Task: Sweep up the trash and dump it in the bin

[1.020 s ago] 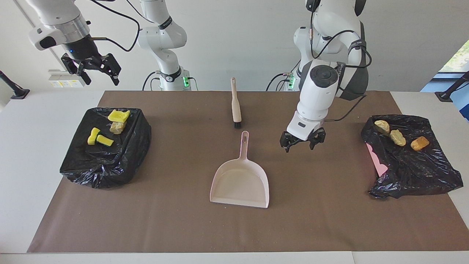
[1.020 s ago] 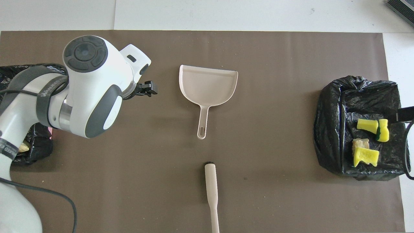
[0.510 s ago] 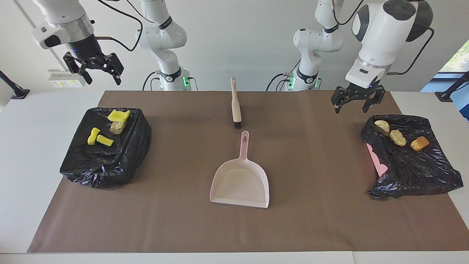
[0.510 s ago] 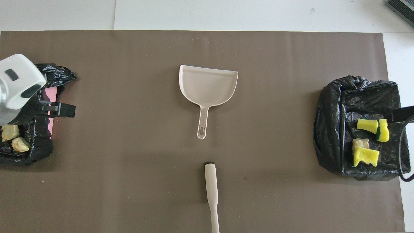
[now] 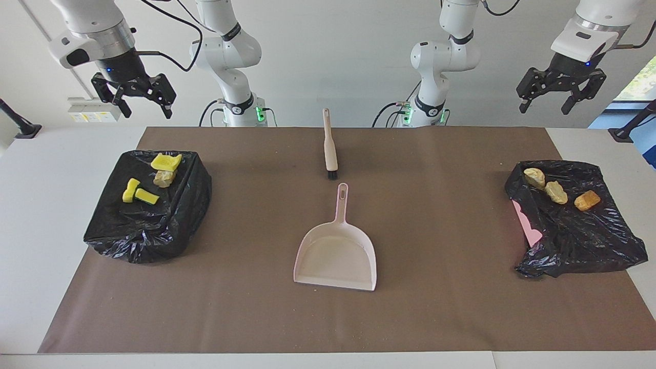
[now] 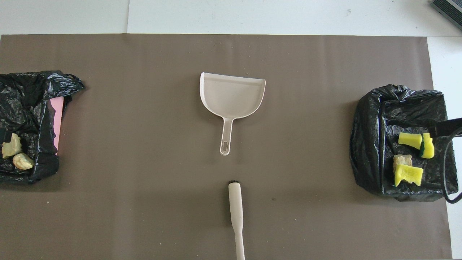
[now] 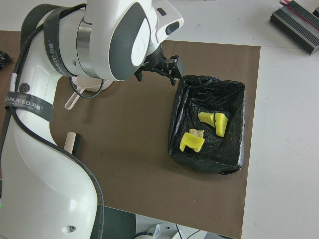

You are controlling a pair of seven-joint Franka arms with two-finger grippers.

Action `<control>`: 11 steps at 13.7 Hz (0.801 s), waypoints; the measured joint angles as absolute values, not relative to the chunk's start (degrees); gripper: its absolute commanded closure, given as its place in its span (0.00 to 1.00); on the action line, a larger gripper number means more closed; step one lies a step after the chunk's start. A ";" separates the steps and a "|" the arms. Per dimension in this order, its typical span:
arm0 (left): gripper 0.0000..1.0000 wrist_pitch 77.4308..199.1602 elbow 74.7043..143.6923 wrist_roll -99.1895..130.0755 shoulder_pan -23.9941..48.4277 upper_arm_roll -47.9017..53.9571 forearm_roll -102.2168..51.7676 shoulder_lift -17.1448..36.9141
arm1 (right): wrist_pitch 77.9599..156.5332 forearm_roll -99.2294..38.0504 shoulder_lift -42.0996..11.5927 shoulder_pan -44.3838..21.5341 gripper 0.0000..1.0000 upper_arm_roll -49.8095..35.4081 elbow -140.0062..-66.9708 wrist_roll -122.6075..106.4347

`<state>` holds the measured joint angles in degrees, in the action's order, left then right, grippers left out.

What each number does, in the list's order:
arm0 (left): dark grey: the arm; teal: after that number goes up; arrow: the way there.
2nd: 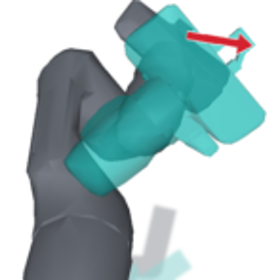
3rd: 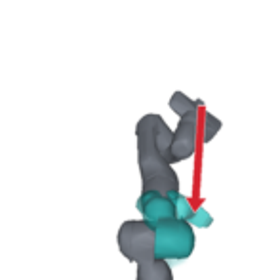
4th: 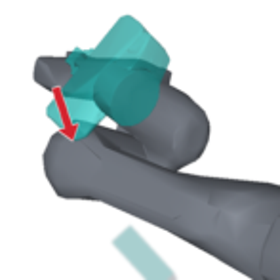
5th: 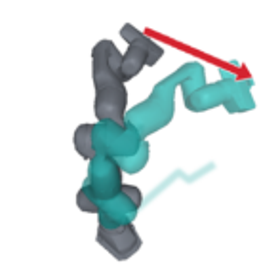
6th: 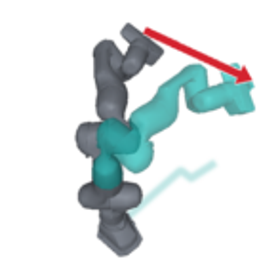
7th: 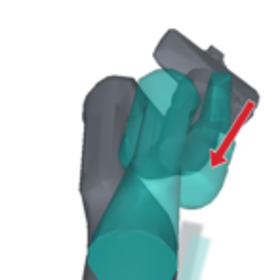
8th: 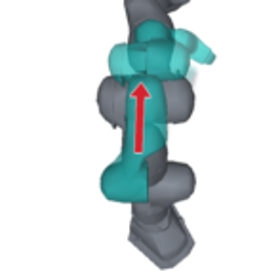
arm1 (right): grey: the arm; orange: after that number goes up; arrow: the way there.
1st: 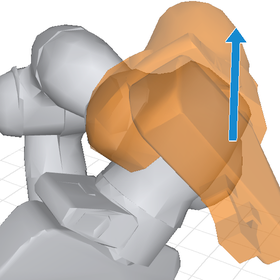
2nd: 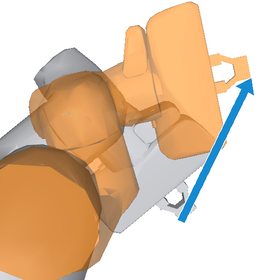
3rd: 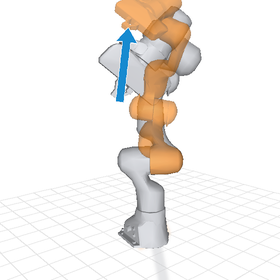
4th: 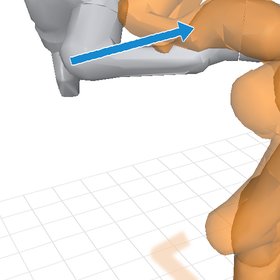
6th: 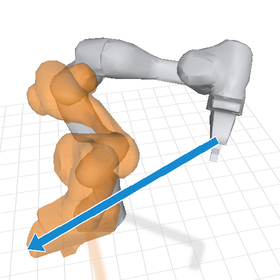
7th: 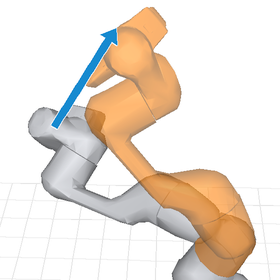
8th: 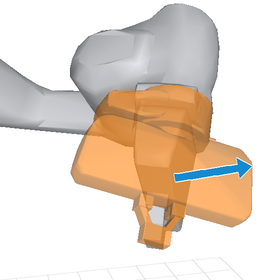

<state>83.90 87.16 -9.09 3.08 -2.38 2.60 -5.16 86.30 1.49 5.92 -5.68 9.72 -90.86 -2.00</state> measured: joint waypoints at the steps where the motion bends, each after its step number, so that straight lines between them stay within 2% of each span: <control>1: 0.00 83.51 86.00 -9.09 3.08 -2.32 2.46 -3.93 | 86.30 1.49 5.92 -5.68 0.00 9.72 -90.86 -2.00; 5: 0.00 82.54 81.94 -9.09 3.09 -2.29 2.15 -0.71 | 86.30 1.49 5.92 -5.68 0.00 9.73 -90.86 -2.00; 11: 0.00 81.20 82.33 -8.83 3.30 -1.99 2.07 -2.04 | 86.30 1.49 5.92 -5.66 0.00 9.75 -90.86 -2.00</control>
